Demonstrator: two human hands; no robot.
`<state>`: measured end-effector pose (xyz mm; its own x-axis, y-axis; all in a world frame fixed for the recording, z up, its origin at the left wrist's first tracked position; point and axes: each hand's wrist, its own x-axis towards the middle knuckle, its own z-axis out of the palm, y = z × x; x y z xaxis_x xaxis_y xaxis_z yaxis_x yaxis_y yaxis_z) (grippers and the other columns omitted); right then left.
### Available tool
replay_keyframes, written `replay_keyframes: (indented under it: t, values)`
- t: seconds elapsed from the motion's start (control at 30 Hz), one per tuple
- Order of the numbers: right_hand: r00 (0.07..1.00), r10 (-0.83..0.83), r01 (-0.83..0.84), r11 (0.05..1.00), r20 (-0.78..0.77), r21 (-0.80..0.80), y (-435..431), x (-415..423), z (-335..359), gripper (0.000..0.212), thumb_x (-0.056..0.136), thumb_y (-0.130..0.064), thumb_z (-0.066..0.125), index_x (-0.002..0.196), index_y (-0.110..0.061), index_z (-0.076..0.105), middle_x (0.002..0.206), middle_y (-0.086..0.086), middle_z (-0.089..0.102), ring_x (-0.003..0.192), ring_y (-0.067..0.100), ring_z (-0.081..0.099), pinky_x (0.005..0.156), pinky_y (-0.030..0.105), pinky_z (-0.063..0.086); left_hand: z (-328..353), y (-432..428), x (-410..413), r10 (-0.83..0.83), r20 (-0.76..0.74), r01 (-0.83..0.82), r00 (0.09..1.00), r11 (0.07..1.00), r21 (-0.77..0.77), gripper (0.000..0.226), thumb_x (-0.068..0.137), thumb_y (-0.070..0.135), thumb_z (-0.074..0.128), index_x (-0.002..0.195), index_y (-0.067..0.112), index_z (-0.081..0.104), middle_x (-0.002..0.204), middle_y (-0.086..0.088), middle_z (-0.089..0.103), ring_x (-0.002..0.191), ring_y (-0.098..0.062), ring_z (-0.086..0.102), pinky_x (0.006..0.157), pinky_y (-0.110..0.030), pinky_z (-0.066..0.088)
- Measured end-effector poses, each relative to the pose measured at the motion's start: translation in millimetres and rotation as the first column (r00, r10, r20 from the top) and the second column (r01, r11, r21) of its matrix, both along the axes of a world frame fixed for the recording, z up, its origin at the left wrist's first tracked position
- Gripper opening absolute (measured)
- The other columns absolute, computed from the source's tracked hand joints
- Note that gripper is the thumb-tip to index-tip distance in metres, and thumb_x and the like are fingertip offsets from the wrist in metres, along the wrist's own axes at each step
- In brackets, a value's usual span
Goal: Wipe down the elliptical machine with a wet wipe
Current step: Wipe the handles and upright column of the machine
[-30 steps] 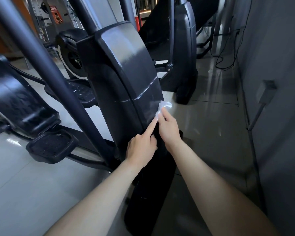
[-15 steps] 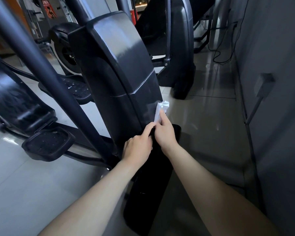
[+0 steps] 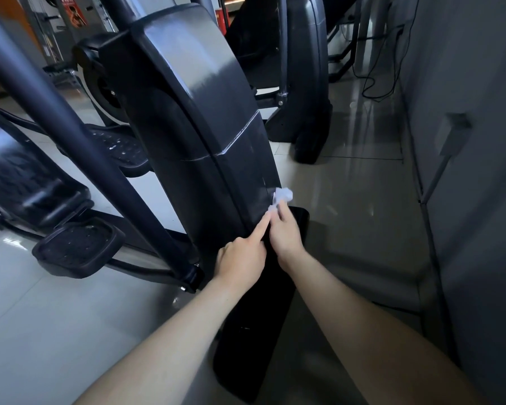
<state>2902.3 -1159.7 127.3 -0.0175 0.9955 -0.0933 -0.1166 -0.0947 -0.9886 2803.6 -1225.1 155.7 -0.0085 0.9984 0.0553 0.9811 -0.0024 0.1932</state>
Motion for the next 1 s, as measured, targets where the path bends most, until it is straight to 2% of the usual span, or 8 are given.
replay_keyframes:
  t: [0.1, 0.27, 0.37, 0.57, 0.67, 0.73, 0.87, 1.0]
  values:
    - [0.999, 0.037, -0.037, 0.999, -0.009, 0.026, 13.5, 4.8, 6.1, 0.023, 0.105, -0.029, 0.037, 0.109, -0.034, 0.060, 0.091, -0.003, 0.063, 0.082, 0.007, 0.057, 0.077, 0.027, 0.049, -5.9, 0.7, 0.5, 0.000, 0.022, 0.000, 1.000, 1.000, 0.000, 0.074, 0.104, 0.026, 0.038, 0.157, 0.052, -0.007, 0.085, -0.011, 0.069, 0.086, -0.038, 0.065, 0.082, -0.042, 0.049]
    - [0.997, 0.066, -0.059, 0.981, 0.031, -0.183, 11.7, 2.8, -65.6, 0.011, 0.104, -0.028, 0.039, 0.098, -0.035, 0.044, 0.111, -0.007, 0.057, 0.105, 0.015, 0.051, 0.103, 0.034, 0.040, -9.2, 5.7, 7.1, 0.036, -0.012, -0.036, 0.999, 0.999, -0.023, 0.079, 0.101, 0.022, 0.040, 0.157, 0.050, -0.009, 0.071, -0.006, 0.055, 0.073, -0.035, 0.056, 0.075, -0.040, 0.044]
    - [0.997, 0.021, -0.005, 0.979, 0.077, -0.203, 4.4, 3.8, -77.1, 0.028, 0.106, -0.023, 0.039, 0.080, -0.031, 0.044, 0.089, -0.008, 0.053, 0.093, 0.016, 0.050, 0.087, 0.031, 0.039, -17.1, 7.2, 17.1, 0.056, 0.028, -0.053, 0.998, 0.995, -0.088, 0.081, 0.100, 0.022, 0.041, 0.158, 0.049, -0.009, 0.076, -0.006, 0.057, 0.079, -0.035, 0.058, 0.076, -0.039, 0.040]
    - [0.999, -0.011, 0.011, 1.000, -0.047, -0.017, 31.6, 9.5, -34.5, 0.032, 0.105, -0.025, 0.042, 0.077, -0.037, 0.053, 0.086, -0.010, 0.061, 0.076, 0.003, 0.052, 0.074, 0.023, 0.042, -33.6, 7.7, 20.4, 0.053, 0.038, -0.047, 0.998, 0.988, -0.149, 0.080, 0.101, 0.021, 0.039, 0.157, 0.049, -0.011, 0.086, -0.010, 0.068, 0.084, -0.036, 0.063, 0.081, -0.041, 0.046]
    - [0.999, 0.012, -0.016, 0.997, -0.049, -0.070, 36.8, 8.0, -57.2, 0.017, 0.106, -0.031, 0.042, 0.103, -0.034, 0.059, 0.097, -0.011, 0.065, 0.086, 0.003, 0.058, 0.083, 0.025, 0.046, -40.8, 9.7, 16.4, 0.030, 0.037, -0.026, 0.999, 0.994, -0.110, 0.075, 0.104, 0.026, 0.038, 0.156, 0.052, -0.010, 0.082, -0.004, 0.069, 0.084, -0.033, 0.066, 0.080, -0.040, 0.048]
    - [0.998, 0.011, -0.022, 0.985, -0.062, -0.170, 25.1, 7.7, -90.7, 0.026, 0.105, -0.031, 0.043, 0.125, -0.039, 0.059, 0.115, -0.011, 0.063, 0.105, 0.008, 0.058, 0.096, 0.029, 0.043, -47.7, 11.4, 13.9, 0.022, 0.047, -0.017, 0.999, 0.996, -0.092, 0.073, 0.104, 0.029, 0.037, 0.153, 0.055, -0.009, 0.082, 0.000, 0.073, 0.083, -0.031, 0.068, 0.085, -0.042, 0.052]
    - [0.998, 0.048, -0.057, 0.956, -0.038, -0.287, 4.3, 14.0, -117.6, 0.023, 0.096, -0.008, 0.043, 0.077, -0.021, 0.046, 0.079, -0.003, 0.042, 0.073, 0.013, 0.040, 0.069, 0.032, 0.036, -57.4, 12.3, 7.4, 0.042, 0.058, -0.038, 0.997, 0.997, -0.074, 0.060, 0.103, 0.032, 0.036, 0.152, 0.055, 0.012, 0.081, 0.002, 0.074, 0.084, -0.027, 0.069, 0.088, -0.043, 0.052]
    - [1.000, -0.023, 0.019, 0.982, -0.017, -0.186, 27.3, 10.6, -80.0, 0.029, 0.106, -0.016, 0.039, 0.082, -0.009, 0.053, 0.078, 0.000, 0.054, 0.072, 0.013, 0.047, 0.073, 0.031, 0.041, -53.8, 8.9, 6.7, 0.057, 0.141, -0.050, 0.988, 0.997, -0.053, 0.041, 0.102, 0.034, 0.042, 0.138, 0.051, 0.052, 0.082, 0.015, 0.075, 0.092, -0.016, 0.070, 0.089, -0.037, 0.053]
